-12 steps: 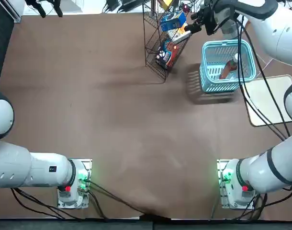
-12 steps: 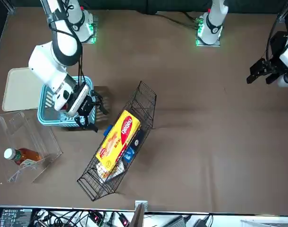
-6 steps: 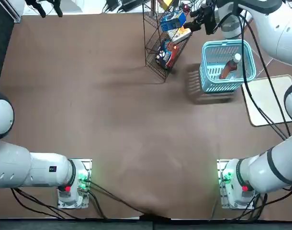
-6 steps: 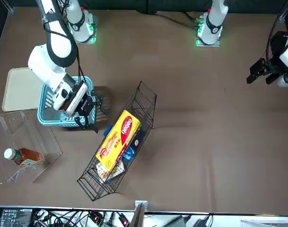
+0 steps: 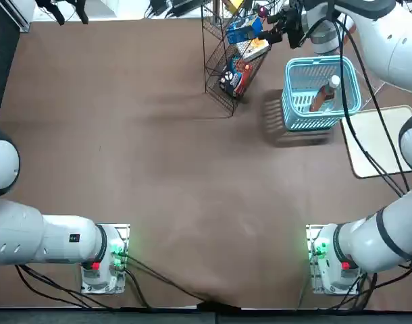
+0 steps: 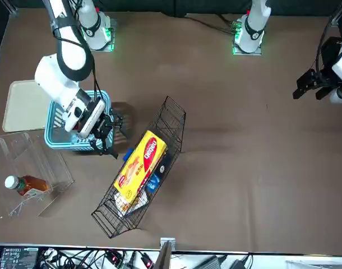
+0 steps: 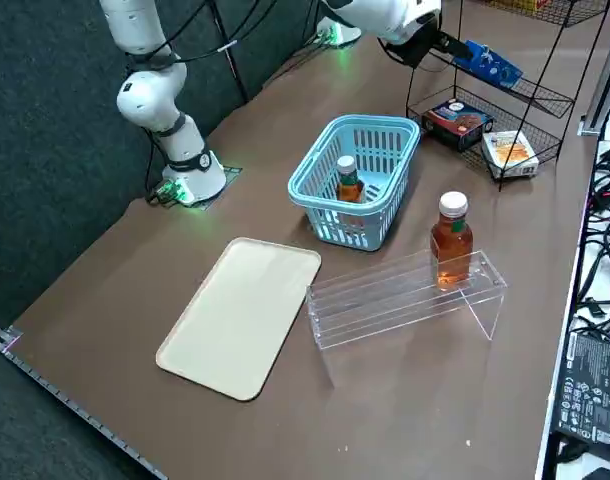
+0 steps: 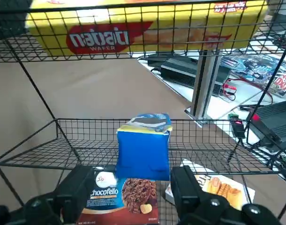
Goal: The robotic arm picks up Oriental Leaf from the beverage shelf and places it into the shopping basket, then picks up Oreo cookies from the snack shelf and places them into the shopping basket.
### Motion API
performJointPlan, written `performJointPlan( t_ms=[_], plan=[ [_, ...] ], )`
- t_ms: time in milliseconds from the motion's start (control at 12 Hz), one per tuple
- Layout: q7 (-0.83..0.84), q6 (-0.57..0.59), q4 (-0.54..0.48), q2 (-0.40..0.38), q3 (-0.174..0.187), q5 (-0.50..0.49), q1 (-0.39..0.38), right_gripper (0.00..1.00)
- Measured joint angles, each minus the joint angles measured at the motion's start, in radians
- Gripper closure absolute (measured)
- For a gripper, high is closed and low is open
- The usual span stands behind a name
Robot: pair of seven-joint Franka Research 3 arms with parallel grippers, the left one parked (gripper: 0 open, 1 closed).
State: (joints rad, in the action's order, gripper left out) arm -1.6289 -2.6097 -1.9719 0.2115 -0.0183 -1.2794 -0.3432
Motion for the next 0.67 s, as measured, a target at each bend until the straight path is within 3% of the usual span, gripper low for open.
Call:
performJointPlan(
  t_ms=[667],
  plan=[
    [-0.004,0.000,0.084,0.080,0.000,-0.005,-0.003,0.00]
  ],
)
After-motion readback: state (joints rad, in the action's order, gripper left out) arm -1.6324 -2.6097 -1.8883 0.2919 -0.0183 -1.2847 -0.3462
